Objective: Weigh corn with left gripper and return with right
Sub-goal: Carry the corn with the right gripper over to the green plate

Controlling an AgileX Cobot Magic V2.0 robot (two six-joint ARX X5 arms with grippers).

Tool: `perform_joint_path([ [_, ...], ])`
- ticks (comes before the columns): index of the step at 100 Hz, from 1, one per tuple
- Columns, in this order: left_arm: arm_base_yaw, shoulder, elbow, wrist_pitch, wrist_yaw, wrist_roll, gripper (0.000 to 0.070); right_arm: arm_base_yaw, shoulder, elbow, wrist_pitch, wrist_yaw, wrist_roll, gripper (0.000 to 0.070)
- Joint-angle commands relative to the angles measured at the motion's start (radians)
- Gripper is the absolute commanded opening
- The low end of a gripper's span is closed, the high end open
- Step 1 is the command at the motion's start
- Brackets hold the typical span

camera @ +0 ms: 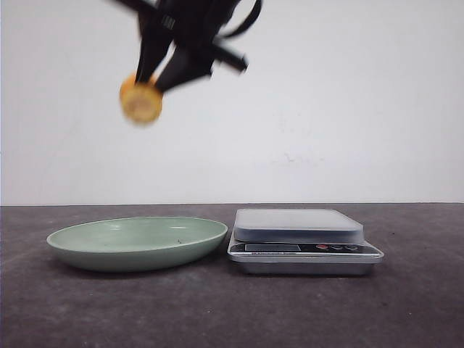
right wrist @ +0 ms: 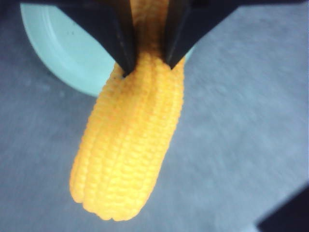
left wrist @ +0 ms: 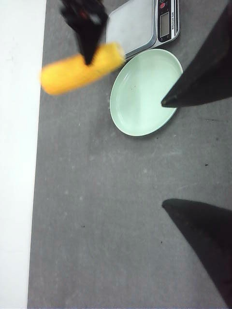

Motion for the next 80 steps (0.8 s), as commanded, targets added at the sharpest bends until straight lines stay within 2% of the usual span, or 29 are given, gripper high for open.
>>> perform_joint_path([
  [1,-0.004,0.000,0.013,0.012,-0.005,-0.013,0.0351,0.016,0.055,0.022,0.003,0.020,-0.003,0.0000],
  [9,-0.004,0.000,0.013,0.011,-0.005,-0.017,0.0351,0.020,0.103,0.022,-0.010,0.042,0.000,0.0000],
  [58,-0.004,0.000,0.013,0.004,-0.005,-0.024,0.0351,0.029,0.242,0.022,-0.095,0.043,0.027,0.0010],
  [60,-0.004,0.000,0.013,0.004,-0.005,-0.024,0.0351,0.031,0.242,0.022,-0.093,0.043,0.027,0.0037],
  [63,-0.004,0.000,0.013,0.004,-0.005,-0.024,0.0351,0.033,0.242,0.022,-0.090,0.043,0.027,0.0115],
  [72,-0.004,0.000,0.013,0.004,-0.006,-0.024,0.0351,0.034,0.242,0.022,-0.071,0.041,0.027,0.0482],
  [75,-0.004,0.000,0.013,0.005,-0.006,-0.024,0.0351,0.034,0.242,0.022,-0.070,0.036,0.027,0.0584],
  [78,-0.004,0.000,0.013,0.005,-0.006,-0.024,0.0351,0.034,0.242,0.023,-0.071,0.035,0.029,0.0636],
  [80,-0.004,0.000,0.013,0.004,-0.006,-0.024,0.0351,0.034,0.242,0.023,-0.071,0.036,0.031,0.0638],
])
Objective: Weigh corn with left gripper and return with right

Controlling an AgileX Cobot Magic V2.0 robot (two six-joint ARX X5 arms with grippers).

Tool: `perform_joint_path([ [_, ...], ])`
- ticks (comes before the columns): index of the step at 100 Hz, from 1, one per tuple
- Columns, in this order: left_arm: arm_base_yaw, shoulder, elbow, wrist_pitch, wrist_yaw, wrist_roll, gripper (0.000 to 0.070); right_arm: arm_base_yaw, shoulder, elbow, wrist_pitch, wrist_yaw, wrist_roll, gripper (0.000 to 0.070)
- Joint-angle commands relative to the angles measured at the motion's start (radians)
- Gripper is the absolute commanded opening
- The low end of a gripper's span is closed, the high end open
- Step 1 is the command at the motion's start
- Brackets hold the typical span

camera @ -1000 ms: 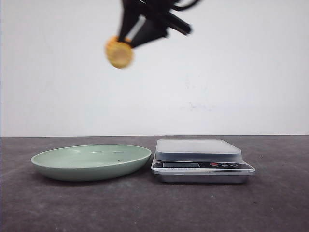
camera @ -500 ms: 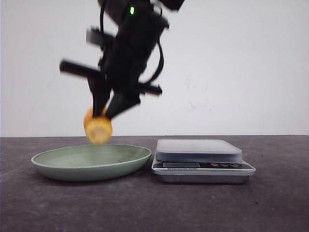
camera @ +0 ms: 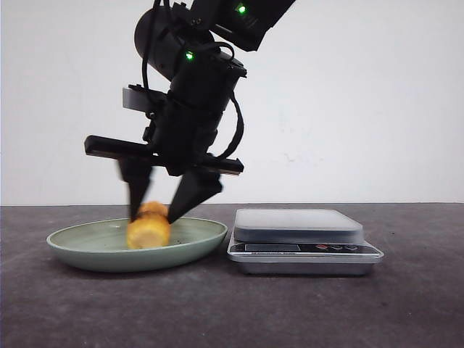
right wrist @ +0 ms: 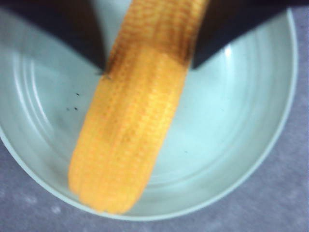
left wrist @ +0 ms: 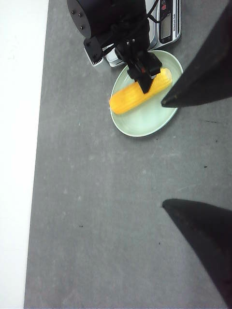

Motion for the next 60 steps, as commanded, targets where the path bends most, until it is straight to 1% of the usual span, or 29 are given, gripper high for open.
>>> perform_joint_path([
  [1,-0.005,0.000,0.013,0.008,-0.005,-0.005,0.0351,0.012,0.020,0.023,0.009,-0.001,0.018,0.0638],
  [14,-0.005,0.000,0.013,0.008,-0.005,-0.005,0.0351,0.012,0.005,0.026,0.003,-0.013,0.013,0.0617],
  [28,-0.005,0.000,0.013,0.008,-0.005,-0.005,0.0351,-0.016,-0.069,0.026,0.000,-0.087,-0.026,0.0521],
  [35,-0.005,0.000,0.013,0.009,-0.005,-0.005,0.0351,-0.049,-0.121,0.026,-0.001,-0.111,-0.037,0.0521],
  [42,-0.005,0.000,0.013,0.010,-0.005,-0.004,0.0351,-0.095,-0.182,0.026,-0.017,-0.116,-0.062,0.0521],
  [60,-0.005,0.000,0.013,0.010,-0.005,-0.005,0.0351,-0.249,-0.374,0.026,-0.117,-0.108,-0.163,0.0521],
])
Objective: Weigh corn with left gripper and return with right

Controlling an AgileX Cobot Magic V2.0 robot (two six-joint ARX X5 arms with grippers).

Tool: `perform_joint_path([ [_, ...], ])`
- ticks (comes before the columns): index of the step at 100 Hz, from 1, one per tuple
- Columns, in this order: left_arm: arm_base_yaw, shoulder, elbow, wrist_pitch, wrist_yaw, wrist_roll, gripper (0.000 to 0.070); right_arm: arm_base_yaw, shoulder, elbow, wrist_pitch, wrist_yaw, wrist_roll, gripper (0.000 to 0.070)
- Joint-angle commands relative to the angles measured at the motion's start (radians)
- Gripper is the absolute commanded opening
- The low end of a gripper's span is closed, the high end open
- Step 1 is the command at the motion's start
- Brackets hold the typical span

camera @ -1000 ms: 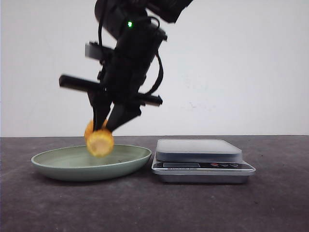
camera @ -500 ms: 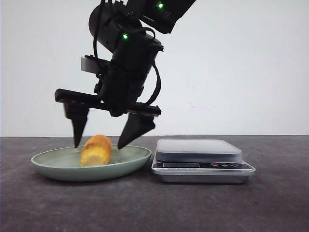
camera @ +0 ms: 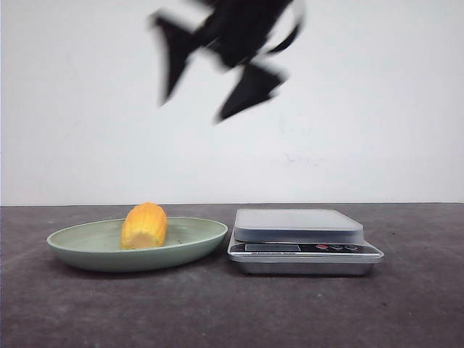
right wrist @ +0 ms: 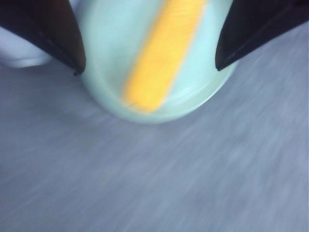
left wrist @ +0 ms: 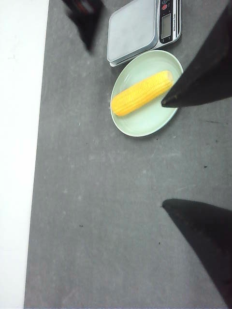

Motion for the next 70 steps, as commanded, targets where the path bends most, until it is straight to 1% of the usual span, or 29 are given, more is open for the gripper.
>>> perform_joint_path([
  [1,-0.005,0.000,0.013,0.009,-0.005,-0.005,0.0351,-0.051,-0.055,0.020,-0.042,0.006,-0.071,0.0521],
  [27,-0.005,0.000,0.013,0.015,-0.010,-0.005,0.0351,-0.352,-0.354,0.020,-0.249,0.008,-0.186,0.0521],
  [42,-0.005,0.000,0.013,0.016,-0.010,-0.004,0.0351,-0.507,-0.527,0.020,-0.352,0.005,-0.236,0.0521],
  [55,-0.005,0.000,0.013,0.016,-0.010,-0.004,0.0351,-0.575,-0.683,0.020,-0.452,-0.014,-0.214,0.0520],
  [70,-0.005,0.000,0.013,0.050,-0.009,0.003,0.0351,-0.578,-0.828,0.019,-0.563,-0.022,-0.190,0.0521],
])
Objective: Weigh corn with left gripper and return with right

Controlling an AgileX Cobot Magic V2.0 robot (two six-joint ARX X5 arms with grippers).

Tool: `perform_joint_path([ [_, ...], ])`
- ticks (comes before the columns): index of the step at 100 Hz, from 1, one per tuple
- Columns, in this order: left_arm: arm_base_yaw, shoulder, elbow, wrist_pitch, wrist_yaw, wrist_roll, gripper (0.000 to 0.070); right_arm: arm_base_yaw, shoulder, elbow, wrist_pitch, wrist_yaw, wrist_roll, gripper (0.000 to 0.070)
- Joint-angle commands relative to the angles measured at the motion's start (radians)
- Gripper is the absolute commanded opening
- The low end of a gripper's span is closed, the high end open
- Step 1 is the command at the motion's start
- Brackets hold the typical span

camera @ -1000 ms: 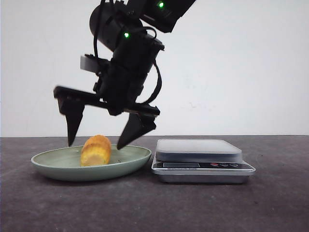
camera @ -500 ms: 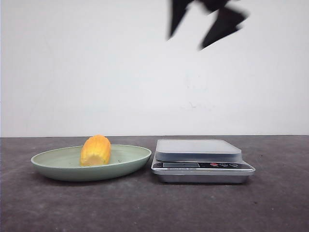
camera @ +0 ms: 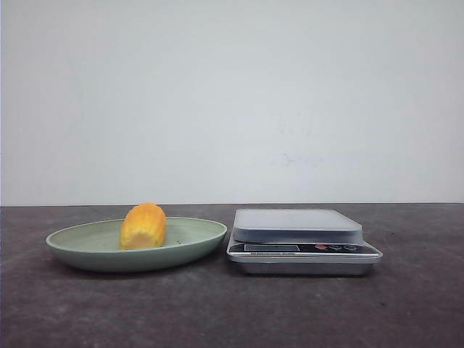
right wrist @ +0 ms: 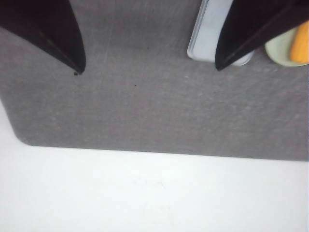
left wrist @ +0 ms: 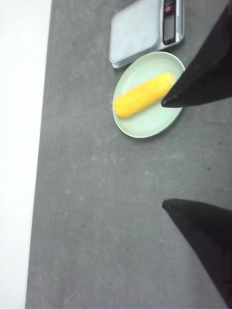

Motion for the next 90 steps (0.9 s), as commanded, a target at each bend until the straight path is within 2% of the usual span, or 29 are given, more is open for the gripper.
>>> perform_joint_path([
  [1,-0.005,0.000,0.013,0.027,-0.006,0.004,0.0351,0.004,-0.038,0.019,-0.036,-0.006,0.020,0.0520],
  [11,-0.005,0.000,0.013,0.036,-0.006,0.016,0.0351,0.004,-0.126,0.019,-0.103,-0.031,0.052,0.0516],
  [17,-0.006,0.000,0.013,0.035,-0.006,0.027,0.0348,0.004,-0.176,0.019,-0.143,-0.026,0.055,0.0459],
  [24,-0.006,0.000,0.013,0.034,-0.006,0.033,0.0347,0.004,-0.232,0.019,-0.183,-0.022,0.056,0.0338],
  [27,-0.006,0.000,0.013,0.033,-0.006,0.035,0.0333,0.004,-0.254,0.019,-0.195,-0.022,0.055,0.0265],
  [31,-0.006,0.000,0.013,0.034,-0.007,0.043,0.0251,0.004,-0.279,0.018,-0.206,-0.022,0.054,0.0122],
  [34,-0.006,0.000,0.013,0.035,-0.007,0.054,0.0147,0.004,-0.296,0.016,-0.211,-0.023,0.052,0.0000],
  [37,-0.006,0.000,0.013,0.035,-0.007,0.067,0.0012,0.004,-0.309,0.014,-0.210,-0.023,0.051,0.0007],
  [38,-0.006,0.000,0.013,0.035,-0.007,0.071,0.0000,0.004,-0.314,0.013,-0.210,-0.023,0.051,0.0011],
  [41,-0.006,0.000,0.013,0.037,-0.007,0.080,0.0016,0.004,-0.323,0.010,-0.210,-0.023,0.051,0.0008],
  [90,-0.006,0.000,0.013,0.034,-0.009,0.078,0.0012,0.003,-0.336,0.003,-0.212,-0.026,0.080,0.0007],
])
